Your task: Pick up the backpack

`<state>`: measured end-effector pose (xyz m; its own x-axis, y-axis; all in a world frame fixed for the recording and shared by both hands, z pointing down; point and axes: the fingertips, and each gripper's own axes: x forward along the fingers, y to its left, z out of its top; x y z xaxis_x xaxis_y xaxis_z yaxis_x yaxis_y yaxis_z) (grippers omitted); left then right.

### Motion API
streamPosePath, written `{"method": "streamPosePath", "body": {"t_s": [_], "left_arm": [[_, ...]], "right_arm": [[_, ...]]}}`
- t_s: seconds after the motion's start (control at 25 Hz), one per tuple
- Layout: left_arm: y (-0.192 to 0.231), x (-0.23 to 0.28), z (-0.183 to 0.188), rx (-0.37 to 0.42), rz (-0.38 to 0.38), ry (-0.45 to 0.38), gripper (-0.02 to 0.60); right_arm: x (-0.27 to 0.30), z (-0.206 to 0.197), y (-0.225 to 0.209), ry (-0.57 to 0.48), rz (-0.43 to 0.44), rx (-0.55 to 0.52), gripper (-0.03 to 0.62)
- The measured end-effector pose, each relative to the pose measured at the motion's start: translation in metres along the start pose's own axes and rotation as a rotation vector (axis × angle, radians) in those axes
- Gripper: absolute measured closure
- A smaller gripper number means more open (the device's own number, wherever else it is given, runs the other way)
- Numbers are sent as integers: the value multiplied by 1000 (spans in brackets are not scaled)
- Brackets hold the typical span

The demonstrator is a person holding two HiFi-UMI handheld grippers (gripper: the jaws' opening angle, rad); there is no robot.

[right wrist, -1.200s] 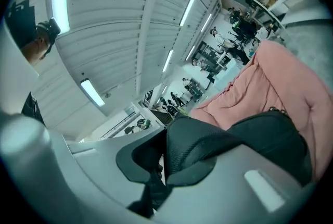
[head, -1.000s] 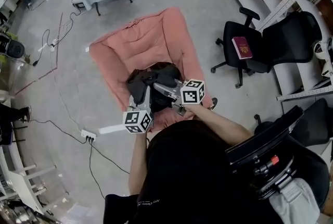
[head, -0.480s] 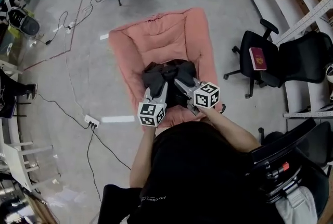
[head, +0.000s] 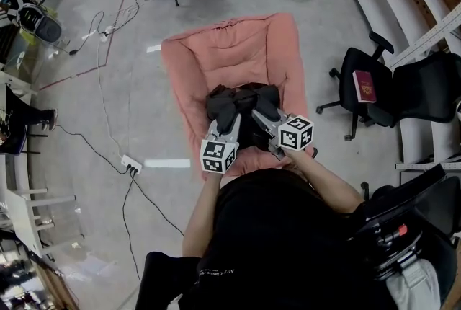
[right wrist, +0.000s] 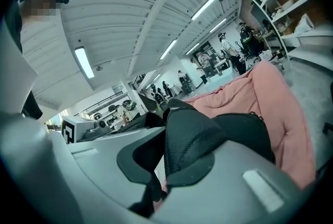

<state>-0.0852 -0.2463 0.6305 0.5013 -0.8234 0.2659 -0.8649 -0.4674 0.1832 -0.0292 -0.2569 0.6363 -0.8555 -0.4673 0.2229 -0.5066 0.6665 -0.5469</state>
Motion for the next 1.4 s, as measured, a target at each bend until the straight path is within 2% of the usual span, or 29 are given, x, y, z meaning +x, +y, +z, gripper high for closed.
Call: {"method": "streamPosePath", "body": {"t_s": [0.12, 0.24, 0.32, 0.44, 0.6, 0.68, 0.84, 0.96, 1.08, 1.16, 1.28, 1.4], "left_arm": [[-2, 0, 4, 10, -7, -3, 555], [-4, 2, 15, 2, -36, 3, 555], [-2, 4, 25, -44, -42, 20, 555], [8, 3, 45, -91, -20, 20, 556], [19, -7, 96, -31, -1, -36, 557], [20, -9, 125, 37, 18, -70, 557], [9, -27, 173, 200, 66, -79, 558], [4, -56, 234, 296, 141, -179, 561], [-2, -90, 295, 332, 249, -323, 561], [-9, -107, 330, 365, 314, -395, 561], [-20, -124, 368, 429, 387, -460, 561], [-22, -139, 382, 468, 455, -478, 561]], "right_arm": [[1, 6, 3, -6, 10, 0, 568], [8, 29, 7, -31, 27, 67, 565], [12, 44, 10, -40, 51, 114, 565], [16, 61, 22, -22, 98, 71, 565], [22, 103, 47, -38, 138, -97, 565], [19, 129, 57, -57, 147, -196, 565], [0, 167, 94, -89, 115, -423, 566], [-9, 210, 140, -161, 85, -599, 566], [-22, 254, 187, -294, 27, -718, 567], [-32, 283, 212, -384, -41, -783, 568], [-46, 314, 237, -466, -158, -873, 568], [-49, 316, 254, -491, -223, -930, 568]]}}
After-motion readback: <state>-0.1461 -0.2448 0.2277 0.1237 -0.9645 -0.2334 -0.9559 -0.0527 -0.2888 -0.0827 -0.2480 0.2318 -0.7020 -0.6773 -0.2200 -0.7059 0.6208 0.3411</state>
